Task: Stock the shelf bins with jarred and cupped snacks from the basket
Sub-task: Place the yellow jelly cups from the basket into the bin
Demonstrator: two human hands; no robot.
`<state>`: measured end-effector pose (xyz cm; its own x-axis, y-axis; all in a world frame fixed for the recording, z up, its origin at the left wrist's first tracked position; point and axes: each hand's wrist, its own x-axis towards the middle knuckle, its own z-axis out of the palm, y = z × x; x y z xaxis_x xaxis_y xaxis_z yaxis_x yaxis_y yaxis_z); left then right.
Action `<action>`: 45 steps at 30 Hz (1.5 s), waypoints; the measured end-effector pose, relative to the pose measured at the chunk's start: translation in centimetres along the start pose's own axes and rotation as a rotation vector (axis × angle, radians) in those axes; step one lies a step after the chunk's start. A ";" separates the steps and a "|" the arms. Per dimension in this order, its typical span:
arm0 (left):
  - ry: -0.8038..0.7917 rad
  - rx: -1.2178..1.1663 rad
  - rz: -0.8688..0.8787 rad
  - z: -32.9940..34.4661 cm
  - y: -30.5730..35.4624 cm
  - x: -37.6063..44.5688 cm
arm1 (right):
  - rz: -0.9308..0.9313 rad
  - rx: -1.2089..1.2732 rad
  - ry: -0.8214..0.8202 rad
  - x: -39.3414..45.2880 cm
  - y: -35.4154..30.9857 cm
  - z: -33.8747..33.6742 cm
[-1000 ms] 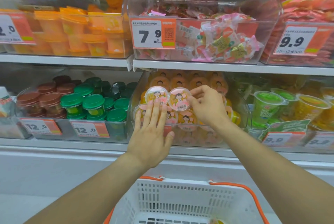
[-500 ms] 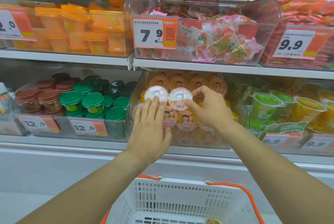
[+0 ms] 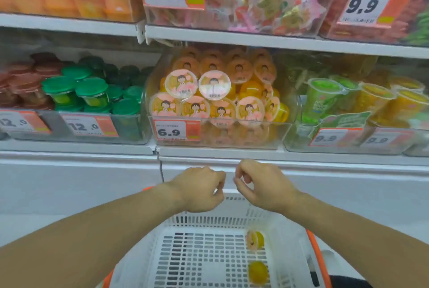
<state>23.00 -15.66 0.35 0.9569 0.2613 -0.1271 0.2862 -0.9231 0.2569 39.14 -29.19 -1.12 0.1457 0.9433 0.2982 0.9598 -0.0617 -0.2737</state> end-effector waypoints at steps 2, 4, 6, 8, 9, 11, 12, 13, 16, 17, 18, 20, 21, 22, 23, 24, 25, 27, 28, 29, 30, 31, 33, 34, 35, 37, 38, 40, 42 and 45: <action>-0.298 0.016 -0.136 4.1 -0.2 0.6 | 0.230 -0.062 -0.444 -3.2 1.8 3.7; -0.443 -0.110 -0.245 9.0 -0.5 1.1 | 0.474 -0.039 -0.727 -7.0 3.3 7.4; -0.472 -0.274 -0.328 13.9 -0.2 1.3 | 0.669 0.039 -0.808 -10.7 4.1 10.7; -0.479 -0.405 -0.402 18.2 0.7 1.5 | 0.773 0.106 -0.863 -13.8 4.4 13.8; -0.496 -0.441 -0.436 20.0 1.2 1.7 | 0.790 0.128 -0.894 -15.1 4.4 15.2; -0.521 -0.497 -0.484 23.8 2.0 2.2 | 0.814 0.146 -0.919 -17.0 4.6 17.5; -0.525 -0.529 -0.508 25.5 2.4 2.5 | 0.846 0.149 -0.905 -17.5 4.8 18.4; -0.519 -0.559 -0.520 27.1 2.8 3.0 | 0.885 0.156 -0.869 -17.8 5.1 19.2; -0.379 -0.616 -0.519 30.3 4.5 5.0 | 0.969 0.198 -0.779 -18.4 5.9 20.9; -0.291 -0.621 -0.521 30.8 5.2 5.8 | 0.969 0.224 -0.752 -18.6 6.1 21.5; -0.194 -0.630 -0.536 31.3 5.9 6.7 | 0.977 0.255 -0.718 -18.9 6.0 21.9; -0.015 -0.678 -0.620 31.7 6.9 8.5 | 1.024 0.309 -0.639 -19.4 5.8 22.6; 0.032 -0.711 -0.662 32.1 7.2 9.4 | 1.040 0.347 -0.599 -19.7 5.6 23.0; 0.019 -0.748 -0.689 32.5 7.3 10.2 | 1.044 0.381 -0.574 -19.9 5.6 23.3; -0.031 -0.782 -0.707 32.8 7.4 10.8 | 1.042 0.417 -0.559 -20.3 5.6 23.8; -0.085 -0.803 -0.717 33.3 7.4 11.4 | 1.057 0.464 -0.554 -20.6 5.8 24.2; -0.113 -0.804 -0.723 33.6 7.3 11.8 | 1.107 0.556 -0.530 -20.7 6.0 24.2; -0.069 -0.816 -0.729 34.2 6.9 12.2 | 1.286 0.775 -0.424 -20.8 6.6 24.0; -0.034 -0.856 -0.731 34.3 6.6 12.2 | 1.378 0.859 -0.380 -20.8 6.7 23.6; -0.019 -0.911 -0.733 34.2 6.3 12.1 | 1.465 0.939 -0.352 -20.8 6.9 23.1; -0.023 -0.964 -0.729 34.1 6.0 11.8 | 1.550 1.019 -0.340 -20.8 7.0 22.7; -0.035 -1.011 -0.726 34.1 5.8 11.4 | 1.612 1.096 -0.324 -20.9 7.2 22.1; -0.023 -1.062 -0.704 33.7 5.1 10.3 | 1.686 1.208 -0.294 -21.0 7.2 20.9; -0.018 -1.066 -0.699 33.7 4.5 9.7 | 1.700 1.232 -0.299 -21.1 7.2 20.6; -0.014 -1.064 -0.692 33.2 3.9 9.0 | 1.709 1.244 -0.312 -21.1 6.9 20.0; -0.019 -1.050 -0.672 31.9 2.5 7.6 | 1.709 1.294 -0.334 -20.8 6.3 18.5; -0.026 -1.048 -0.657 30.9 1.7 6.9 | 1.708 1.314 -0.334 -20.5 6.1 17.6; -0.062 -1.065 -0.606 28.2 0.3 5.6 | 1.684 1.365 -0.314 -19.6 6.1 15.6; -0.143 -1.168 -0.568 24.7 -1.2 4.7 | 1.602 1.453 -0.301 -18.0 6.5 13.4; -0.201 -1.432 -0.545 18.7 -2.5 3.7 | 1.431 1.515 -0.288 -14.6 6.5 9.4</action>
<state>24.84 -17.64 -18.64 0.7351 0.3158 -0.5999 0.5060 0.3333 0.7955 41.04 -40.29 -15.87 0.2540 0.5105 -0.8215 -0.6826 -0.5071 -0.5262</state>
